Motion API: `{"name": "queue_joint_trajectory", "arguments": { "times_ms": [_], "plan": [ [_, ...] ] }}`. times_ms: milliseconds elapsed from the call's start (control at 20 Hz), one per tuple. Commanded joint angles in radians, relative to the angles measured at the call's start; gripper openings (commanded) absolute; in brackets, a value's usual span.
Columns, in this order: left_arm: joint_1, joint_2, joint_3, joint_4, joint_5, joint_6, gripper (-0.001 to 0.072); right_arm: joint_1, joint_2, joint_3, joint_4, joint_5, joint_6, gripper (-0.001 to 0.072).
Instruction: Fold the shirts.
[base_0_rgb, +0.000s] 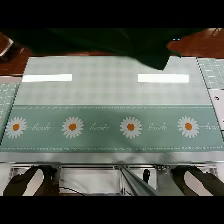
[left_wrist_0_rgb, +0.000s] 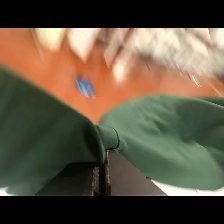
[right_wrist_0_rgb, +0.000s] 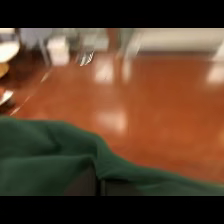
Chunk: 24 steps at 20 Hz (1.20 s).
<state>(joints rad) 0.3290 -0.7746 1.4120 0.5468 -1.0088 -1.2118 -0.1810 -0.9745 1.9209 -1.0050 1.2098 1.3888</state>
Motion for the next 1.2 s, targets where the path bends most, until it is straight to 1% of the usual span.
{"name": "queue_joint_trajectory", "arguments": {
  "times_ms": [0, 50, 150, 250, 350, 450, 550, 650, 750, 850, 900, 1000, 1150],
  "plan": [
    [0.103, 0.112, 0.139, 0.094, 0.005, -0.008, 0.0019, 0.001, 0.189, 0.086, -0.166, 0.193, 0.055, 0.0019],
    [0.112, 0.15, 0.139, 0.143, 0.003, -0.009, 0.0019, 0.001, 0.23, 0.086, -0.211, 0.248, 0.063, 0.0019],
    [0.097, 0.206, 0.137, 0.259, -0.019, -0.018, 0.0019, 0.002, 0.307, 0.082, -0.336, 0.339, 0.12, 0.0019],
    [0.045, 0.238, 0.137, 0.417, -0.056, -0.058, 0.0019, 0.001, 0.377, 0.033, -0.415, 0.41, 0.161, 0.002],
    [-0.027, 0.246, 0.108, 0.515, -0.076, -0.102, 0.0019, 0.001, 0.448, -0.097, -0.413, 0.467, 0.176, 0.002],
    [-0.098, 0.237, 0.02, 0.506, -0.075, -0.116, 0.0019, 0.001, 0.52, -0.306, -0.37, 0.463, 0.199, 0.0019],
    [-0.152, 0.212, -0.106, 0.444, -0.075, -0.148, 0.0019, 0.001, 0.584, -0.554, -0.328, 0.399, 0.216, 0.002],
    [-0.195, 0.157, -0.222, 0.392, -0.051, -0.144, 0.0019, 0.001, 0.625, -0.802, -0.268, 0.318, 0.225, 0.0019],
    [-0.23, 0.055, -0.287, 0.388, 0.005, -0.148, 0.0019, 0.002, 0.628, -1.024, -0.221, 0.227, 0.226, 0.0019],
    [-0.248, -0.09, -0.278, 0.31, 0.023, -0.162, 0.0019, 0.001, 0.601, -1.203, -0.224, 0.07, 0.226, 0.0019],
    [-0.251, -0.171, -0.255, 0.26, 0.03, -0.157, 0.0019, 0.001, 0.56, -1.258, -0.248, -0.017, 0.221, 0.002],
    [-0.257, -0.318, -0.2, 0.207, 0.021, -0.152, 0.0019, 0.001, 0.418, -1.282, -0.297, -0.124, 0.222, 0.002],
    [-0.274, -0.476, -0.173, 0.167, -0.029, -0.152, 0.0019, 0.001, 0.167, -1.245, -0.278, -0.256, 0.187, 0.002]
  ]
}}
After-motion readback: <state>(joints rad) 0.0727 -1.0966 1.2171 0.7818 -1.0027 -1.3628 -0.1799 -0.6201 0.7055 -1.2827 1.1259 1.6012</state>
